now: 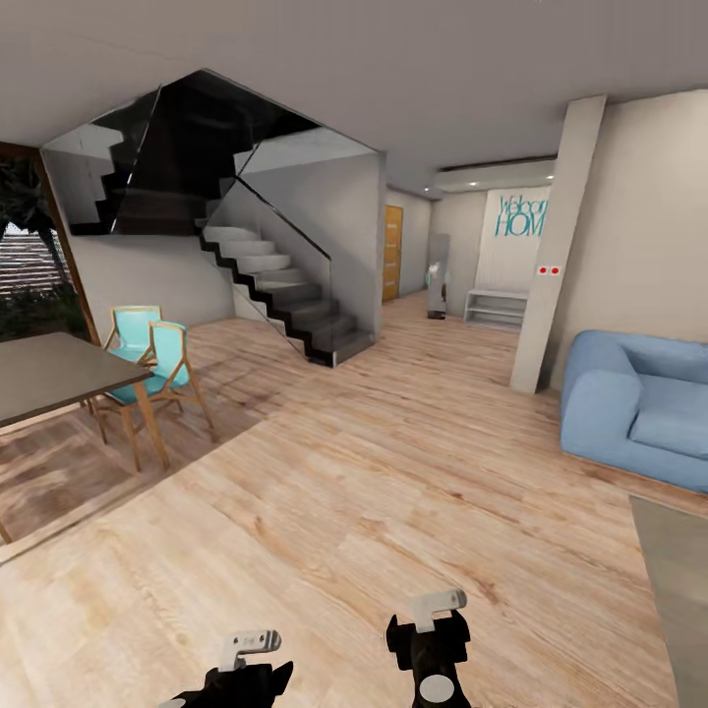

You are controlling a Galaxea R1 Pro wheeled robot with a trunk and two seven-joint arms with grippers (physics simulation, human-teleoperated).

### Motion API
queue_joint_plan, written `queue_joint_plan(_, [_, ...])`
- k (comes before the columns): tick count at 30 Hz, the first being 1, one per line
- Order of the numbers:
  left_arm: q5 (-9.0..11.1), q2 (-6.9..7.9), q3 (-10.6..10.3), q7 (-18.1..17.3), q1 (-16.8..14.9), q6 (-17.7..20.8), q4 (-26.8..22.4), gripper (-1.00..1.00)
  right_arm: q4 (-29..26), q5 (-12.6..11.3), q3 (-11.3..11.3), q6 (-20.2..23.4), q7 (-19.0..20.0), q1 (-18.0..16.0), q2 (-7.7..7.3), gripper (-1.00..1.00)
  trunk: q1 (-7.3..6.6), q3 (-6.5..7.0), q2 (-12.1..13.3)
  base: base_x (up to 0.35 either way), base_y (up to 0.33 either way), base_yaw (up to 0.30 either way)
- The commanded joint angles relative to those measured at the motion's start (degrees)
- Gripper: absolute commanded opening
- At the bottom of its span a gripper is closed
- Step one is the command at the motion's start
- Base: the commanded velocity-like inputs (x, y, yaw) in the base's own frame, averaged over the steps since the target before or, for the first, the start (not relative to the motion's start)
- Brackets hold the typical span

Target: Turn on the radio receiver that's on the table in the living room.

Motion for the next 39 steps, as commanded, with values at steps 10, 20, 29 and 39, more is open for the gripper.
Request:
queue_joint_plan(10, [0.01, 0.00, -0.08, 0.15, 0.00, -0.05, 0.00, 1.00, 0.00, 0.00, 0.04, 0.00, -0.01, 0.00, 0.00, 1.00, 0.00, 0.50, 0.00, 0.000, 0.000, -0.295])
queue_joint_plan(20, [0.01, 0.00, -0.09, 0.16, 0.00, -0.06, 0.00, 1.00, -0.01, 0.00, 0.00, 0.00, -0.02, 0.00, 0.00, 1.00, 0.00, 1.00, 0.00, 0.000, 0.000, -0.295])
queue_joint_plan(29, [0.01, 0.00, -0.09, 0.16, 0.00, -0.06, 0.00, 1.00, 0.00, 0.00, 0.03, 0.00, -0.02, 0.00, 0.00, 1.00, 0.00, 1.45, 0.00, 0.000, 0.000, -0.295])
queue_joint_plan(39, [0.01, 0.00, -0.09, 0.12, 0.00, -0.06, 0.00, 1.00, 0.00, 0.00, 0.03, 0.00, -0.01, 0.00, 0.01, 1.00, 0.00, 1.95, 0.00, 0.000, 0.000, -0.295])
